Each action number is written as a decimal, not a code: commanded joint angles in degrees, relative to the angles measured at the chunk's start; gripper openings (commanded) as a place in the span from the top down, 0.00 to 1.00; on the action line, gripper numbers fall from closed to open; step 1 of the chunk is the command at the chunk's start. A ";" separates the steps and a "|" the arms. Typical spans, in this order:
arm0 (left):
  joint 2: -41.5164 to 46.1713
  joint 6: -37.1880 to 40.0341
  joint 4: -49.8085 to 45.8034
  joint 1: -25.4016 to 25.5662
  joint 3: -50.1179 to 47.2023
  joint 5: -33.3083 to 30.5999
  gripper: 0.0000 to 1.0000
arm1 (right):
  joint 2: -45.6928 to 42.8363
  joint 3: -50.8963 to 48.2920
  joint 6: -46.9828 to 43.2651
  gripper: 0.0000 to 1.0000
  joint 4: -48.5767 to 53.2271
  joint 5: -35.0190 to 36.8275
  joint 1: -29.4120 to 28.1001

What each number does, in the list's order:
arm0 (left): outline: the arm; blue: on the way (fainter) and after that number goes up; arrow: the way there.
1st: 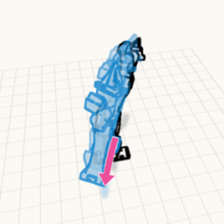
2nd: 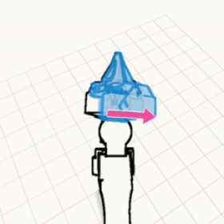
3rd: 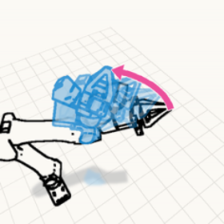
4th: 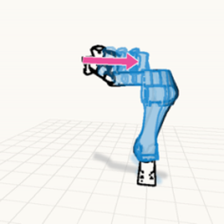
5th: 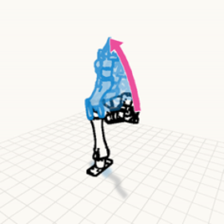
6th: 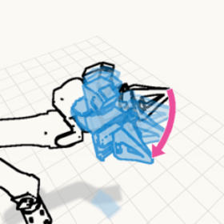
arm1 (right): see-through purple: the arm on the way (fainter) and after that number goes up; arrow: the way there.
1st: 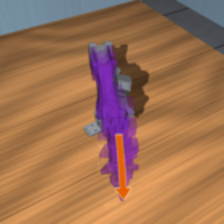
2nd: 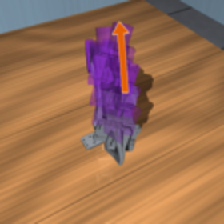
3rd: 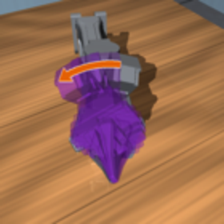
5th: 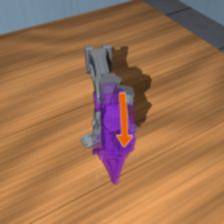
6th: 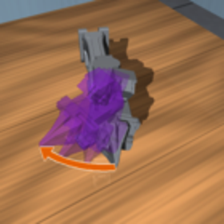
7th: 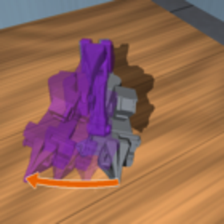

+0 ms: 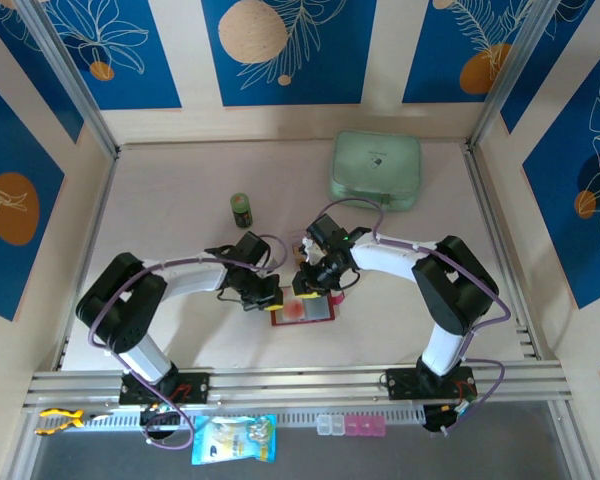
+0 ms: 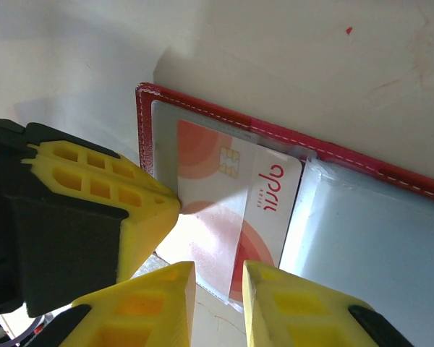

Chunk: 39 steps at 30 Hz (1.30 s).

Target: Take the credit cards out of the card holder

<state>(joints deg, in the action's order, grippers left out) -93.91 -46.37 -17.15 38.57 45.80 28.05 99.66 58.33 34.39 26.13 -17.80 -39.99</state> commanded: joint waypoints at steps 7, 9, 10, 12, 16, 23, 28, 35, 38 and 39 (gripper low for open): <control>-1.54 0.48 -2.19 0.40 -0.45 -0.81 1.00 | 2.36 -1.28 0.61 0.73 0.08 -0.43 0.01; -1.54 0.45 -2.27 0.41 -0.46 -0.81 1.00 | 2.64 -1.37 0.50 0.72 0.23 -0.26 0.06; -1.51 0.47 -2.27 0.45 -0.43 -0.81 1.00 | 2.81 -1.37 0.41 0.72 0.19 -0.37 0.09; -1.61 0.49 -2.21 0.42 -0.37 -0.80 1.00 | 3.06 -1.29 0.33 0.71 0.06 -0.64 0.17; -1.58 0.46 -2.17 0.40 -0.41 -0.75 1.00 | 3.64 -1.36 0.35 0.71 -0.46 -1.40 0.16; -1.59 0.40 -2.24 0.39 -0.28 -0.87 1.00 | 4.76 -1.29 0.50 0.69 -1.17 -2.54 0.23; -1.68 0.48 -2.26 0.39 -0.30 -0.72 1.00 | 4.80 -1.11 0.50 0.69 -0.80 -2.57 0.17; -1.62 0.41 -2.36 0.38 -0.27 -0.83 1.00 | 4.86 -0.16 0.15 0.67 1.70 0.38 -0.34; -1.54 0.35 -2.45 0.38 -0.20 -0.81 1.00 | 5.06 0.56 -0.21 0.67 3.19 1.99 -0.76; -1.45 0.38 -2.43 0.46 -0.19 -0.81 1.00 | 5.23 1.06 -0.69 0.67 3.90 2.50 -0.96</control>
<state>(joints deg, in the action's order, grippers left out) -94.00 -46.37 -17.21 38.57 45.80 28.03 103.37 58.22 34.52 26.24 -17.89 -40.18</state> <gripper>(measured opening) 0.044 0.334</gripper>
